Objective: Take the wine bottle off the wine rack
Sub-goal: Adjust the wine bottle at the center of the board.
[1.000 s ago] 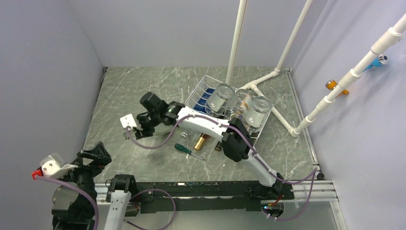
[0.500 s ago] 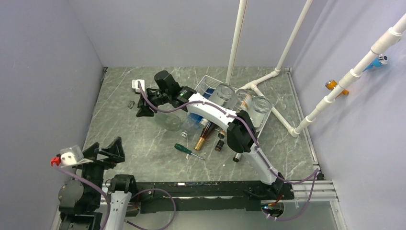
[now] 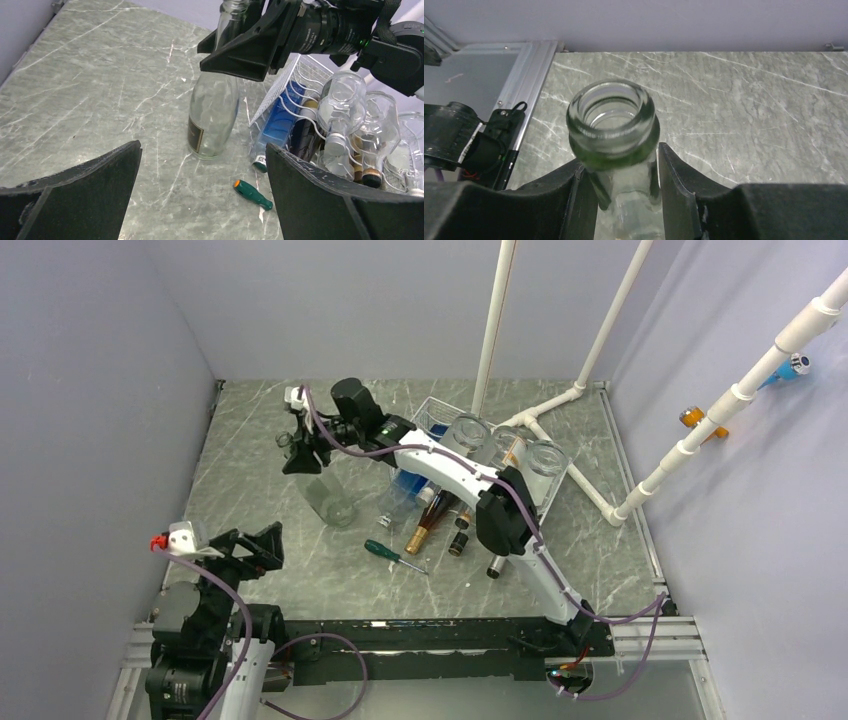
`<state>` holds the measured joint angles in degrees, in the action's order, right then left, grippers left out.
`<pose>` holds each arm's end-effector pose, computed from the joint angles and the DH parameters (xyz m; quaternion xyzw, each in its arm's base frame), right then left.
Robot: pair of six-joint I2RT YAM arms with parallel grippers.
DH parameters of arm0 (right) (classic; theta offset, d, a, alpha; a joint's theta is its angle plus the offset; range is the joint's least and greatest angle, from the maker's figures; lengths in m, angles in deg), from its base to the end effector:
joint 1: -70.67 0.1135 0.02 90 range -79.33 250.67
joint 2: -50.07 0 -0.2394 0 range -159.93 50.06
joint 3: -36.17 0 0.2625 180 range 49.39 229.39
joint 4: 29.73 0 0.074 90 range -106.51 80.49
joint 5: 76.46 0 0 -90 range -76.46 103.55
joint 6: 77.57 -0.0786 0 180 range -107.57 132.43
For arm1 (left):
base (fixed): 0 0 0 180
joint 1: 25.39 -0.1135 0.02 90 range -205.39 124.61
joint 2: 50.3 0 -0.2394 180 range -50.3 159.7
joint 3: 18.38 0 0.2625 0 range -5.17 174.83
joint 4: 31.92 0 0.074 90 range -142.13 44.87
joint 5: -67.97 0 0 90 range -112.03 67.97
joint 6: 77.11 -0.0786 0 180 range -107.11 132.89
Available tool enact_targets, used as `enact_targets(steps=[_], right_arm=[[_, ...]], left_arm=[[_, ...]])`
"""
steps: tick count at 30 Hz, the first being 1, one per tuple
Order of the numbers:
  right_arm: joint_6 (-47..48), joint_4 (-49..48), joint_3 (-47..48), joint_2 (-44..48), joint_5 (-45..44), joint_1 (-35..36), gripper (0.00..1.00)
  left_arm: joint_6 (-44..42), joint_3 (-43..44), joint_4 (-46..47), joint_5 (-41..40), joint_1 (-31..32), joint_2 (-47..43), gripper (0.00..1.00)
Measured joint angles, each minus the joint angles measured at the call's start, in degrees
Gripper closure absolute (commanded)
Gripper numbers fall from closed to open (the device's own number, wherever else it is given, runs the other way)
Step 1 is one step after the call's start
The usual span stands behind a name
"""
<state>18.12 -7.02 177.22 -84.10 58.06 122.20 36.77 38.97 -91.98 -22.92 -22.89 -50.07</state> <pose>0.3130 0.4825 0.2812 -0.5541 0.5388 0.4957 0.3963 0.0755 -0.0021 0.3271 -0.1397 0.7114 -0.1517 0.6718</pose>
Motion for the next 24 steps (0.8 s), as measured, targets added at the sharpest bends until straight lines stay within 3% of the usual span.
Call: enact_targets(steps=[7, 14, 24], right_arm=[[-2.9, -4.1, -2.7, 0.6, 5.8, -1.8, 0.87], [-1.1, -4.6, -5.5, 2.1, 11.3, -2.0, 0.48], [2.9, -0.3, -6.4, 7.6, 17.4, -1.7, 0.18]], left_arm=[[0.0, -2.2, 2.2, 3.1, 0.0, 0.0, 0.00], [-0.8, -4.9, 4.3, 6.7, 0.0, 0.0, 0.01], [-4.2, -5.5, 7.6, 13.2, 0.0, 2.6, 0.00]])
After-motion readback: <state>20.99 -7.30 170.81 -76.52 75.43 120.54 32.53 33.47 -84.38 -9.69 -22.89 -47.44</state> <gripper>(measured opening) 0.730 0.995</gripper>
